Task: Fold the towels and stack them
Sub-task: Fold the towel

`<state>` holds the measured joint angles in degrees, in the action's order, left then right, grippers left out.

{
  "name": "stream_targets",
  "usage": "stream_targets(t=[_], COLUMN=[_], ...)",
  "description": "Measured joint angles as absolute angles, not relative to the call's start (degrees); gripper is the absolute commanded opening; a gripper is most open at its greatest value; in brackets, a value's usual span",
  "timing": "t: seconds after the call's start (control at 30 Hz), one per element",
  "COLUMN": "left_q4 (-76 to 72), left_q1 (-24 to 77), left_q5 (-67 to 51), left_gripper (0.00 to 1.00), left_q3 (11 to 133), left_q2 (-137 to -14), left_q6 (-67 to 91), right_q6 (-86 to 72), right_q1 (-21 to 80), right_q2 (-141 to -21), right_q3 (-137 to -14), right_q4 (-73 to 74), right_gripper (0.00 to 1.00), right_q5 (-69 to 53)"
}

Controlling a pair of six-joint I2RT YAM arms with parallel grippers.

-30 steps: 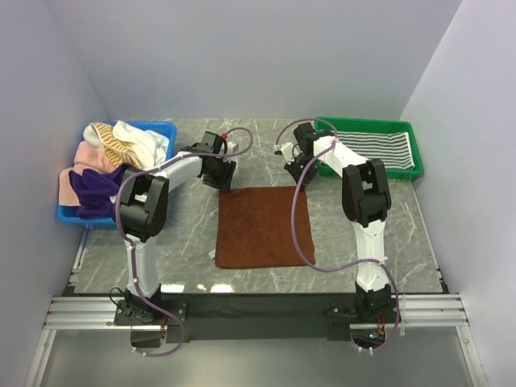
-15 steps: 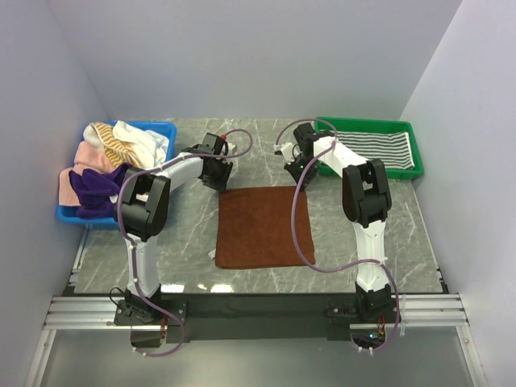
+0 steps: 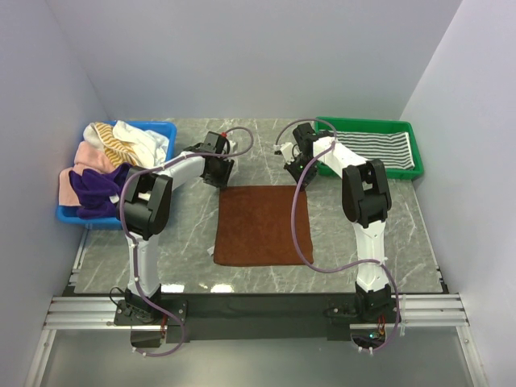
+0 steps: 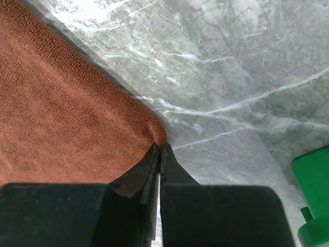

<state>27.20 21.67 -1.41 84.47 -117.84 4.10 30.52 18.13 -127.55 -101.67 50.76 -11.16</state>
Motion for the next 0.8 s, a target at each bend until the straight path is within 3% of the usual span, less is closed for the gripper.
stream_targets(t=[0.8], left_q4=[28.0], left_q1=[21.2], left_q5=[-3.1], left_gripper=[0.46], left_q3=[86.2], left_q2=[-117.8], left_q6=[3.7], right_q6=[30.5], right_q1=[18.1], right_q2=[-127.4], right_q3=[-101.5], right_q4=[50.4], right_gripper=[0.00], right_q5=[-10.3])
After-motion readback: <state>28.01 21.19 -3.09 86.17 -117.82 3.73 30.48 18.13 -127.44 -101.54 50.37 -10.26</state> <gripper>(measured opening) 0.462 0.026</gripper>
